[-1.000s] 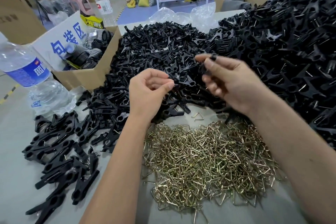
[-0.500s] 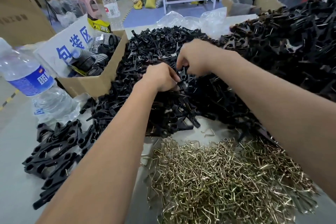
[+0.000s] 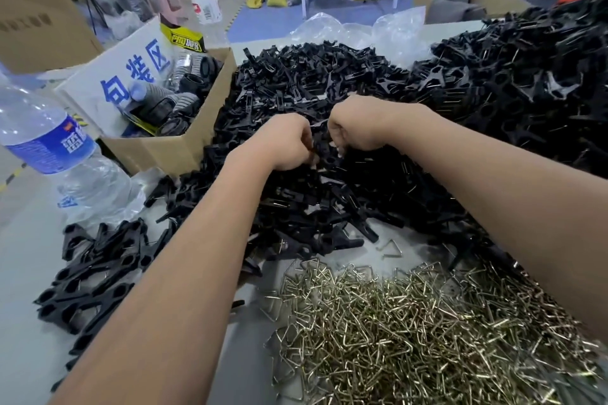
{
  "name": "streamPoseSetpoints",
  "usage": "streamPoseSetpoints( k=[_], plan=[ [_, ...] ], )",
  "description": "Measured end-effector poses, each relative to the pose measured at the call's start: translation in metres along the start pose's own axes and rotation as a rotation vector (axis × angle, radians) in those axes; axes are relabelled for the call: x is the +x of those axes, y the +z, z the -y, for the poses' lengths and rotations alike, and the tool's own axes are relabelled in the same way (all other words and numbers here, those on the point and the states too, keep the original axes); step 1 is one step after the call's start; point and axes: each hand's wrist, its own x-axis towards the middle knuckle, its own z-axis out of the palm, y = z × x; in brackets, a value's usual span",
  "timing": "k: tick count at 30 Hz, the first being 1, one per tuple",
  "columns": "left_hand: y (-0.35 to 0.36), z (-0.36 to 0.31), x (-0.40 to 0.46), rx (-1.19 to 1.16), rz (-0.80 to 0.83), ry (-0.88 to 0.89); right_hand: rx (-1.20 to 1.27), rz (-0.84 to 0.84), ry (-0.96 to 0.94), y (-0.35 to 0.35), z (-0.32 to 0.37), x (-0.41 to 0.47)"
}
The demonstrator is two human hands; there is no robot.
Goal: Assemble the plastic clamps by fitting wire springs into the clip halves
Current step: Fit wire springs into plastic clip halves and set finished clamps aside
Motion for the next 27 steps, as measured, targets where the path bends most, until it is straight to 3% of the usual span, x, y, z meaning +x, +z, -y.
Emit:
streamPoseSetpoints(
  k=[5, 10, 19, 23, 27],
  plan=[
    [0.004, 0.013, -0.006, -0.221, -0.261, -0.05, -0.086, 0.032, -0.029, -0.003, 0.006, -0.008],
    [0.006, 0.012, -0.013, -0.526, -0.386, -0.11, -0.088, 0.05, -0.001, -0.01, 0.013, -0.017],
    [0.01, 0.001, -0.014, -0.847, -0.443, -0.207, 0.21, -0.206, 0.037, -0.006, -0.004, -0.026],
    [0.011, 0.002, -0.011, -0.736, -0.54, -0.296, 0.36, -0.418, 0.056, -0.006, -0.005, -0.033],
    [0.012, 0.003, -0.012, -0.879, -0.463, -0.277, 0.519, -0.507, 0.129, -0.004, -0.01, -0.041]
  ],
)
